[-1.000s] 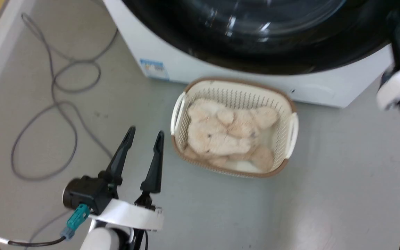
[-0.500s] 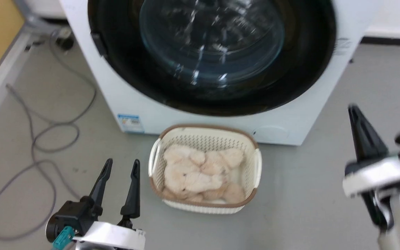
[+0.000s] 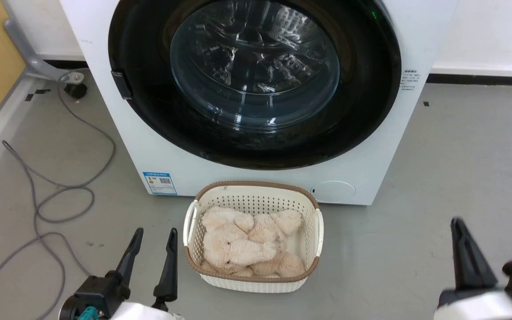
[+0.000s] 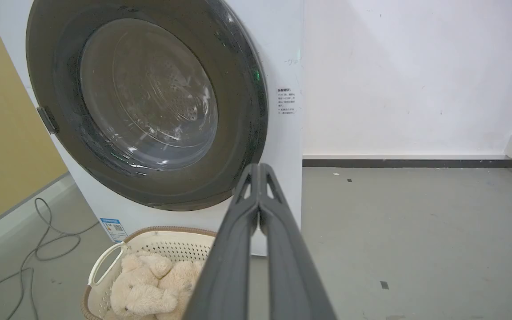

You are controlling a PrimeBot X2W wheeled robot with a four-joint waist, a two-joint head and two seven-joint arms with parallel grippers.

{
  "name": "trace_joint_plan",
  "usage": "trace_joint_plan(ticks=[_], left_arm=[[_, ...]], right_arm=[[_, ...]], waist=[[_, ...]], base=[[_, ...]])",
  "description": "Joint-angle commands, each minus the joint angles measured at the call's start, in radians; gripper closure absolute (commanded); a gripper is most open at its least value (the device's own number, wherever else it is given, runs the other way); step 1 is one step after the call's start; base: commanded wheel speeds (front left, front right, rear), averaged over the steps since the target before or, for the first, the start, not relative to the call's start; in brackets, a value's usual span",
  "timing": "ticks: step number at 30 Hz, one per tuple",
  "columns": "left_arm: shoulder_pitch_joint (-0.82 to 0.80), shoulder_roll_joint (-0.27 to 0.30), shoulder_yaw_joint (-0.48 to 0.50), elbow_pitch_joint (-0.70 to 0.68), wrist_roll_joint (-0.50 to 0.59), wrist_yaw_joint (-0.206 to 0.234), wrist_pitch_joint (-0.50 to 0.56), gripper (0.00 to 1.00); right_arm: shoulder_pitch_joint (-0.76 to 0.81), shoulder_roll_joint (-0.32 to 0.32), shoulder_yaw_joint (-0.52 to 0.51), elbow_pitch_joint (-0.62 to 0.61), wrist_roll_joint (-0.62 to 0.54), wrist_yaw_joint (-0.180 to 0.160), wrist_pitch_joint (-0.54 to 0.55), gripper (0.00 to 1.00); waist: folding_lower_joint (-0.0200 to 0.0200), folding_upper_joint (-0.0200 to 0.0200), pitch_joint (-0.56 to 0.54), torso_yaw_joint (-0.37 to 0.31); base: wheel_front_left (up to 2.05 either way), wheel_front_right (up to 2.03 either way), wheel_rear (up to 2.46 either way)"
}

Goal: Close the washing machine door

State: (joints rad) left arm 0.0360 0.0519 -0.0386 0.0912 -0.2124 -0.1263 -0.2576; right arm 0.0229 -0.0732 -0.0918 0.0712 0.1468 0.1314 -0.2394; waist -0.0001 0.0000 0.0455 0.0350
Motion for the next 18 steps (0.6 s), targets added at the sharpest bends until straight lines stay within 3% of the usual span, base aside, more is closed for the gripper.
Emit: trace_joint_plan(ticks=[1, 4, 5, 6, 18], left_arm=[[0.011, -0.001, 0.002, 0.005, 0.007, -0.004, -0.004, 0.00], [0.017, -0.001, 0.002, 0.014, 0.005, -0.004, -0.004, 0.00], [0.018, -0.001, 0.001, 0.017, 0.004, -0.003, -0.004, 0.00], [0.020, -0.001, 0.001, 0.020, 0.004, -0.002, -0.004, 0.00], [0.021, -0.002, -0.001, 0.024, 0.009, 0.011, -0.004, 0.00]], right_arm=[[0.019, 0.007, -0.001, -0.008, -0.006, -0.001, -0.004, 1.00], [0.065, 0.016, 0.006, -0.016, -0.032, -0.001, -0.008, 1.00], [0.076, 0.018, 0.006, -0.021, -0.039, -0.001, -0.010, 0.64], [0.086, 0.019, 0.006, -0.025, -0.047, -0.001, -0.012, 0.00], [0.108, 0.023, 0.007, -0.035, -0.032, -0.001, -0.020, 0.00]], waist=[[0.0001, 0.0000, -0.004, 0.002], [0.0001, 0.0000, -0.012, 0.003], [0.0001, 0.0000, -0.015, 0.003], [0.0001, 0.0000, -0.018, 0.004], [0.0001, 0.0000, -0.031, 0.005]], base=[[0.00, 0.00, 0.00], [0.00, 0.00, 0.00], [0.00, 0.00, 0.00], [0.00, 0.00, 0.00], [0.00, 0.00, 0.00]])
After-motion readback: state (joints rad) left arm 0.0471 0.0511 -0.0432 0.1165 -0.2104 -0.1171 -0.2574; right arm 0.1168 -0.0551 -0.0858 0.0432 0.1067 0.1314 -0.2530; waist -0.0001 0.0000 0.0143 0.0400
